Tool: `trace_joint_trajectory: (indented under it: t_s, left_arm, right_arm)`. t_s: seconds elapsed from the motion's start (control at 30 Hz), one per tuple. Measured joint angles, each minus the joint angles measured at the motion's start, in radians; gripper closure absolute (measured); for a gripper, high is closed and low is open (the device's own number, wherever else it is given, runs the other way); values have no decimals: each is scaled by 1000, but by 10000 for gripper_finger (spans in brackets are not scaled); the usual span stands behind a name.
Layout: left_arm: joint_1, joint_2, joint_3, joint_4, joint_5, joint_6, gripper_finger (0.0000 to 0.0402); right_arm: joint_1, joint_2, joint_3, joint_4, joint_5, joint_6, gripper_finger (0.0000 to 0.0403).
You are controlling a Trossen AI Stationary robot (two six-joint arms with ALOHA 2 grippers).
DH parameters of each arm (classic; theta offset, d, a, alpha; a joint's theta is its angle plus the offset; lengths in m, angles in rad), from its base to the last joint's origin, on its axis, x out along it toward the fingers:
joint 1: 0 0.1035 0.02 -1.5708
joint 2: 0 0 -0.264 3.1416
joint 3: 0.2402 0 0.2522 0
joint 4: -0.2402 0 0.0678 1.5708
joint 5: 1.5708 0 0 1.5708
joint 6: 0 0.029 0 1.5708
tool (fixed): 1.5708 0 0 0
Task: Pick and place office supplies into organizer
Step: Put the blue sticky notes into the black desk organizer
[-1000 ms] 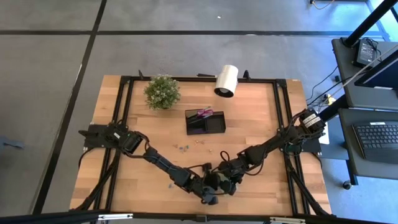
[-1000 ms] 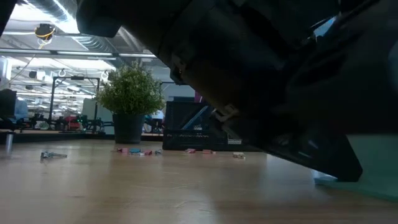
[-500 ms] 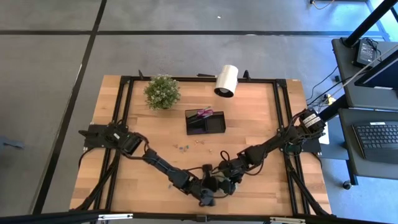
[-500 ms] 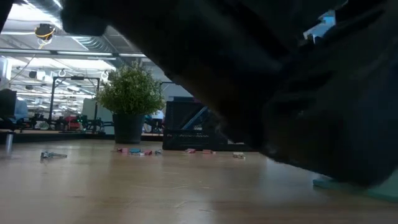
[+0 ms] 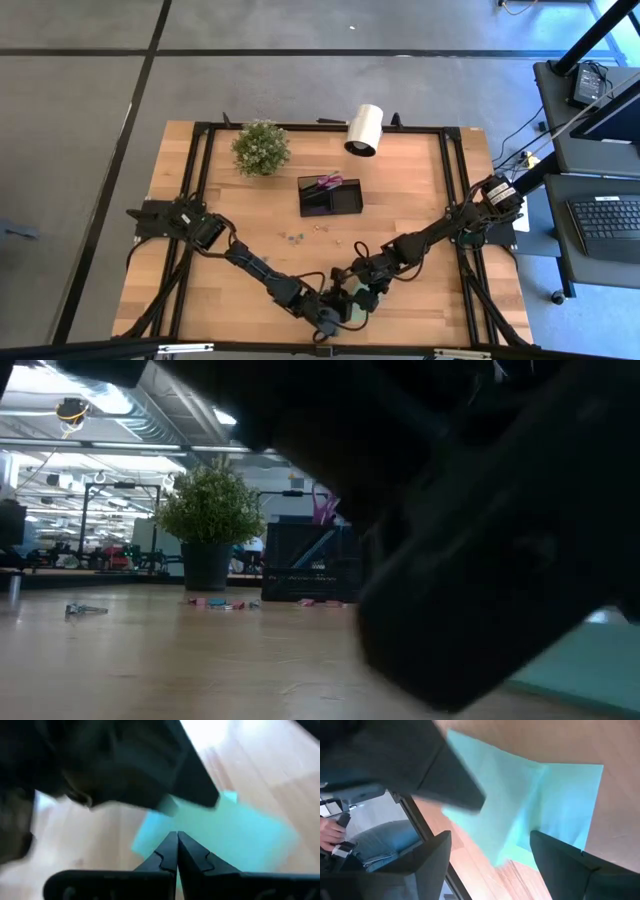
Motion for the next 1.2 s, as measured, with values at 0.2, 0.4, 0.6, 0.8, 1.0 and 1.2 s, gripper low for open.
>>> trace_joint_trajectory:
  t_s: [0.2,0.4,0.6,0.8,1.0,1.2]
  left_arm:
    - [3,-2,2,63,55,142,400]
    - [8,-4,3,12,150,156,400]
    - [8,-4,3,-54,185,120,400]
    - [11,-4,4,-58,173,58,400]
    - [43,-4,4,-51,112,28,400]
    - [54,-5,4,-42,108,28,400]
  right_arm:
    - [0,0,0,0,-1,-3,126]
    - [1,0,0,-2,-3,-3,126]
    - [1,0,0,-2,-3,-22,126]
    - [1,0,0,-1,-3,-22,126]
    - [0,0,0,-2,-3,-20,126]
    - [0,0,-1,-2,-4,-18,126]
